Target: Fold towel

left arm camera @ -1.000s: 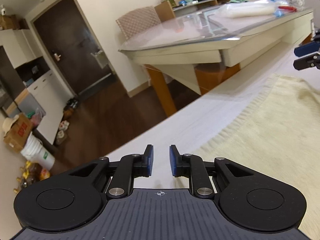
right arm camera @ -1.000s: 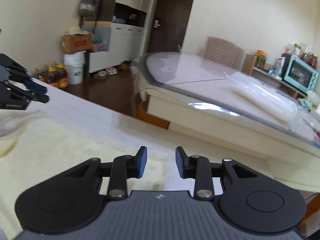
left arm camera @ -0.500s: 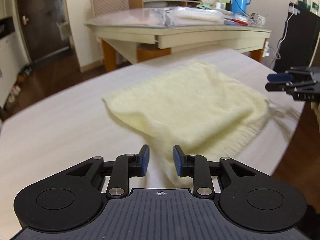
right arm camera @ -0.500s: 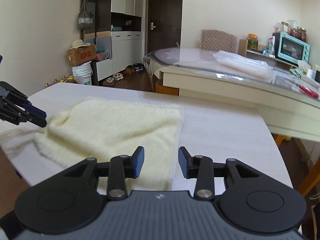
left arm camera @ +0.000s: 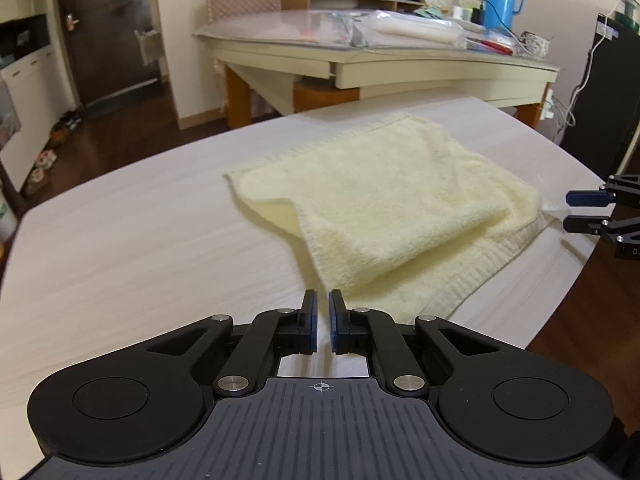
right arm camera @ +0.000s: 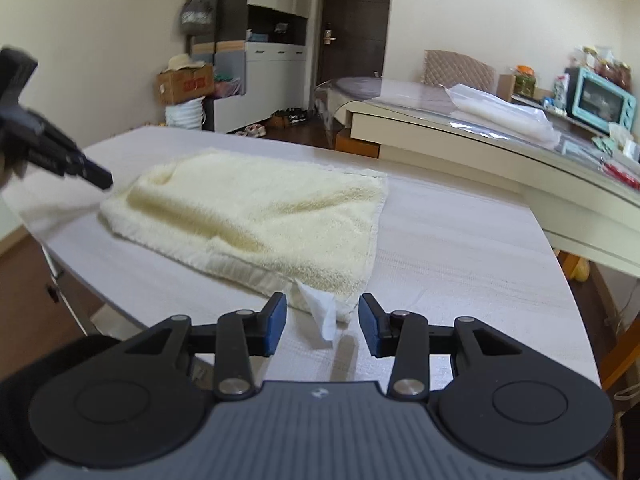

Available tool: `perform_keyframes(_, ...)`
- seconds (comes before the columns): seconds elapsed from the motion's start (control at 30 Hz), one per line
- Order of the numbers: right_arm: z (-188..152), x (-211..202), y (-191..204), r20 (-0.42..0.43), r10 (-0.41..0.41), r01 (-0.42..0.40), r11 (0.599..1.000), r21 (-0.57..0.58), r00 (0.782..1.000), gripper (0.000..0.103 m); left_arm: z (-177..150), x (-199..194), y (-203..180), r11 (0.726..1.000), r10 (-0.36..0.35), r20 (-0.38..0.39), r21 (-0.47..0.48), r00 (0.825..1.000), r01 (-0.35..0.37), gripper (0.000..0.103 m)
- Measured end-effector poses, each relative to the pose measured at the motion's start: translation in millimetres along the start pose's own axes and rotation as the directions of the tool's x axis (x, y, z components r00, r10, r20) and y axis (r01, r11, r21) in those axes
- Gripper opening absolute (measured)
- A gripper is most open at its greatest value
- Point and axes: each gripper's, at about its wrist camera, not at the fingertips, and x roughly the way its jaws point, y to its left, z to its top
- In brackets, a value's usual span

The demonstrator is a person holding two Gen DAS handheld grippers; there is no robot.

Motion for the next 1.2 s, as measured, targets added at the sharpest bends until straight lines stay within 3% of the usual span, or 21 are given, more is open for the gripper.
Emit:
perform_keyframes(0.1, -1, 8, -3, -0.011, 0.012, -0.012, 1.000, -0.001, 1.000, 0.044, -4, -1, 2, 1.000, 0.000, -0.001, -0.005, 1.000, 0.000, 0.006)
perform_keyframes(0.23, -3, 17, -12, -0.009, 0.046, -0.045, 0.998, 0.049, 0.999, 0.042, -7, 3, -6, 0.998, -0.059, -0.004, 0.001, 0.998, 0.059, 0.011)
perform_keyframes(0.3, -3, 20, -16, -0.003, 0.062, -0.062, 0.996, 0.067, 0.998, 0.036, -8, 8, -10, 0.996, -0.084, -0.010, 0.001, 0.996, 0.084, 0.026)
perform_keyframes(0.37, -3, 19, -17, -0.002, 0.073, -0.072, 0.995, 0.073, 0.997, 0.016, -8, 15, -14, 0.996, -0.091, -0.015, 0.001, 0.996, 0.091, 0.034)
perform_keyframes(0.53, -3, 7, -14, 0.011, 0.097, -0.097, 0.992, 0.082, 0.995, 0.014, -4, 26, -13, 0.992, -0.123, -0.021, -0.033, 0.992, 0.122, 0.031)
perform_keyframes(0.57, -3, 3, -14, 0.017, 0.100, -0.101, 0.991, 0.090, 0.995, 0.014, -4, 26, -13, 0.990, -0.135, -0.021, -0.040, 0.991, 0.134, 0.025)
perform_keyframes(0.6, -3, -2, -14, 0.023, 0.104, -0.106, 0.989, 0.101, 0.994, 0.014, -4, 26, -13, 0.988, -0.146, -0.021, -0.047, 0.989, 0.145, 0.011)
perform_keyframes(0.83, -10, -30, -10, 0.020, 0.139, -0.140, 0.983, 0.120, 0.990, 0.014, -20, -3, -8, 0.979, -0.183, -0.031, -0.094, 0.983, 0.179, 0.009)
perform_keyframes(1.03, -18, -37, 0, -0.013, 0.168, -0.167, 0.982, 0.093, 0.986, 0.015, -37, -16, -3, 0.978, -0.184, -0.070, -0.112, 0.980, 0.176, 0.015)
perform_keyframes(1.13, -23, -40, 8, -0.024, 0.137, -0.136, 0.991, 0.014, 0.990, 0.027, -41, -20, -3, 0.983, -0.163, -0.070, -0.099, 0.984, 0.156, 0.025)
perform_keyframes(1.2, -26, -45, 15, -0.015, 0.107, -0.107, 0.992, -0.060, 0.994, 0.043, -43, -25, -3, 0.989, -0.134, -0.055, -0.074, 0.990, 0.129, 0.035)
